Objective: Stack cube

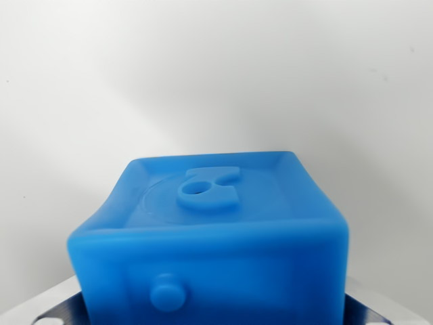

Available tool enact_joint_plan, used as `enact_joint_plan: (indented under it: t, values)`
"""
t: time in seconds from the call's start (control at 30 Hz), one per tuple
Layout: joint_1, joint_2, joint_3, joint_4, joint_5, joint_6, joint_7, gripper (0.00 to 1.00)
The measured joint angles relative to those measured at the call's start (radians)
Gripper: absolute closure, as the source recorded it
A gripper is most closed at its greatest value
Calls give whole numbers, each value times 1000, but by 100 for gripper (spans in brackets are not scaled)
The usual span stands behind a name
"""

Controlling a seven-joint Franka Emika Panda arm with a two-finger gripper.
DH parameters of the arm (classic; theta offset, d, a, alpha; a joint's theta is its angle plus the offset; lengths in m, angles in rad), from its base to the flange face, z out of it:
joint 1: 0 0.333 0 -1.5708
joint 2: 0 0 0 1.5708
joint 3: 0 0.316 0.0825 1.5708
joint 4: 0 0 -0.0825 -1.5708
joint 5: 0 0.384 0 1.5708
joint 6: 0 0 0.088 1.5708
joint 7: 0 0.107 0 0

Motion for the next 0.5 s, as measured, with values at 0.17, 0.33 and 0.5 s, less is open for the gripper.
enact_joint_plan:
  t: [0.17,0.33,0.5]
  values:
    - [0,0,0,0,0,0,0,100]
    - [0,-6,0,-2,0,-4,0,100]
    - [0,-26,0,-7,0,-16,0,100]
